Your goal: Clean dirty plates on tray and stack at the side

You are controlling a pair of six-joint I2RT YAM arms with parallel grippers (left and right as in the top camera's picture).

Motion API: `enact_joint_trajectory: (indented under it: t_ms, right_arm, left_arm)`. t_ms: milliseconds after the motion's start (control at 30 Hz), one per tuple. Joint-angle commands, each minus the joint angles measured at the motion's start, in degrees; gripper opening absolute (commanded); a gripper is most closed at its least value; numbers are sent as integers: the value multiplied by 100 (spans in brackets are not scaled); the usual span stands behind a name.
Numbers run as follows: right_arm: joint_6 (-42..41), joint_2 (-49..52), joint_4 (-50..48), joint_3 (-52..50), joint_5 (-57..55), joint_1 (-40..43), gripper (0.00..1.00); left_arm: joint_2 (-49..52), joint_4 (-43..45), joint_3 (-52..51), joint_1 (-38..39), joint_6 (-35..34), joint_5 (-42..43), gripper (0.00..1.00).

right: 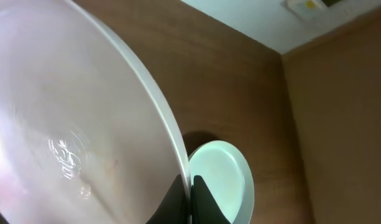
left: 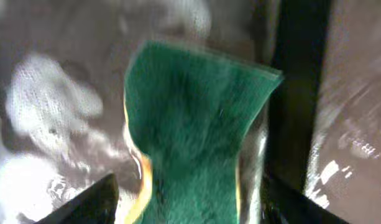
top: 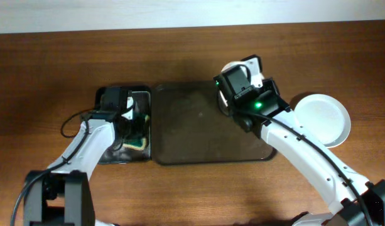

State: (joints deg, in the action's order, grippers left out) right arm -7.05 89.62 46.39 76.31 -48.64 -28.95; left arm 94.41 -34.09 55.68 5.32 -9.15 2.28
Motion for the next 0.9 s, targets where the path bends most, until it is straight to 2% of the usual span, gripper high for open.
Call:
enact_joint_trajectory:
  t_ms: [0, 167, 267, 300, 333, 400, 533, 567, 600, 633, 667, 767, 800, 867]
  right_arm:
    - [-721, -131, -31, 339, 433, 697, 4]
    - [-894, -131, 271, 343, 2649, 2468, 4]
    - [-894, -129, 439, 341, 3324, 3545, 4]
    - [-894, -122, 444, 341, 3620, 3884, 4]
    - [-898, -107, 468, 341, 3930, 4347, 4]
    - [-1001, -103, 573, 341, 4011, 4948, 4]
    - [-999, -55, 686, 341, 4035, 5882, 4]
    - [-999, -2, 680, 341, 4033, 6006, 4]
    - [-1001, 96, 678, 341, 4063, 6102, 4]
    - [-999, 317, 675, 341, 4074, 6129, 4]
    - [-999, 527, 675, 341, 4072, 6129, 4]
    - [-999, 1029, 662, 341, 4072, 6129, 4]
    - [-999, 1102, 667, 341, 4074, 6129, 4]
    - [-994, 1211, 573, 341, 4529, 6122, 30]
  left_arm:
    - [-131, 328, 138, -24, -22, -63, 82]
    - [337, 741, 138, -20, -22, -61, 82]
    - [688, 918, 138, -20, -22, -59, 74]
    - [706, 920, 138, -20, -22, -61, 62]
    - [706, 946, 138, -17, -22, -61, 29]
    - [706, 946, 138, -20, -22, -66, 0]
    - [704, 1027, 140, -20, -22, -85, 0]
    - [682, 986, 160, -20, -22, -81, 19]
    - [614, 907, 216, -20, -22, -83, 61]
    - [439, 739, 341, -24, -22, -79, 70]
    - [157, 520, 422, -24, -22, -61, 72]
    - [-330, -149, 422, -24, -22, -59, 87]
    - [-334, -243, 422, -24, -22, -59, 89]
    - [-332, -415, 422, -24, -22, -57, 96]
